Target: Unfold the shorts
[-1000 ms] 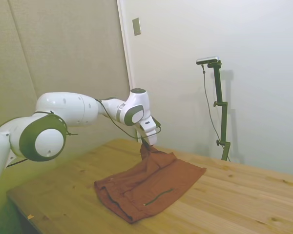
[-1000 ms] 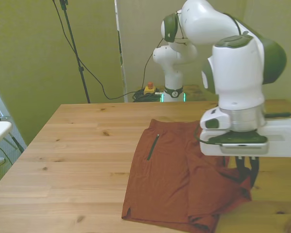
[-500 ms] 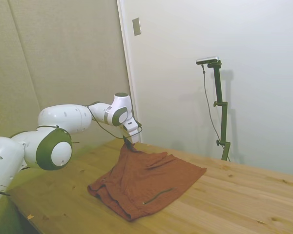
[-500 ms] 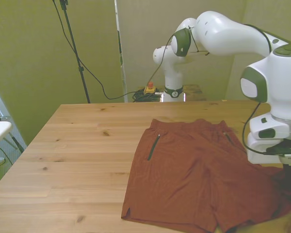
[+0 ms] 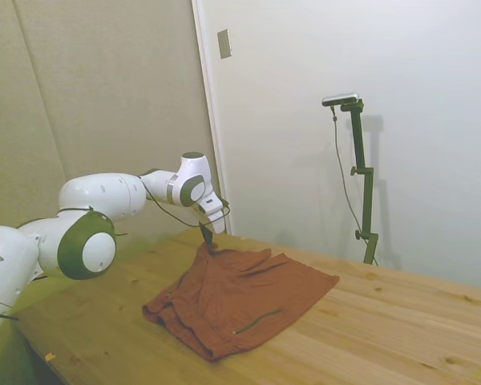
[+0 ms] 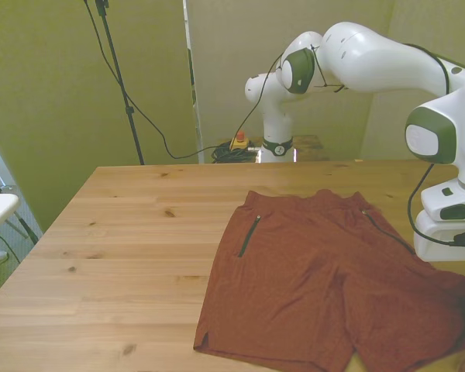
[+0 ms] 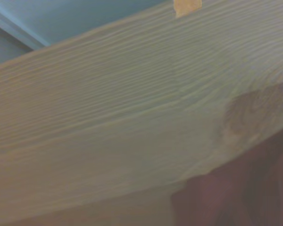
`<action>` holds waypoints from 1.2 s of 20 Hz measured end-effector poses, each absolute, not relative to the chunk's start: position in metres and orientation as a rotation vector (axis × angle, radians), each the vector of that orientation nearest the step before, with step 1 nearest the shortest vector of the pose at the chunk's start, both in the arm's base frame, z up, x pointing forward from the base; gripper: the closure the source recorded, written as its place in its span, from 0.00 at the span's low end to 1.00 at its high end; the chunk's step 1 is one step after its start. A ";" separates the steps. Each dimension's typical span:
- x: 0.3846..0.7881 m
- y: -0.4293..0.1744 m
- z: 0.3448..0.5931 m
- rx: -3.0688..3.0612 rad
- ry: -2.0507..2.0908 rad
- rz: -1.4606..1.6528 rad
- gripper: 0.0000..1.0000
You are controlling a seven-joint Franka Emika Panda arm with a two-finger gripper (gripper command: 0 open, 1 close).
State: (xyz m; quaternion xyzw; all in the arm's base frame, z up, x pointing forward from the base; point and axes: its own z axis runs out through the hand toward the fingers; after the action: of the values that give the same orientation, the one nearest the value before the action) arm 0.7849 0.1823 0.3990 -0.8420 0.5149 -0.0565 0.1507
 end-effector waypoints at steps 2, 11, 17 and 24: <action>0.785 0.178 0.407 -2.414 1.482 -0.179 0.00; 0.709 0.148 0.460 -2.685 1.630 -0.128 0.00; 0.654 0.133 0.494 -2.717 1.482 -0.080 0.00; 0.567 0.090 0.504 -2.764 1.441 0.025 0.00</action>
State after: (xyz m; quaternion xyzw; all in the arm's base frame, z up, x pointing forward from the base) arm 0.5672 0.0902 0.5036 -0.8866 0.4622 0.0082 0.0124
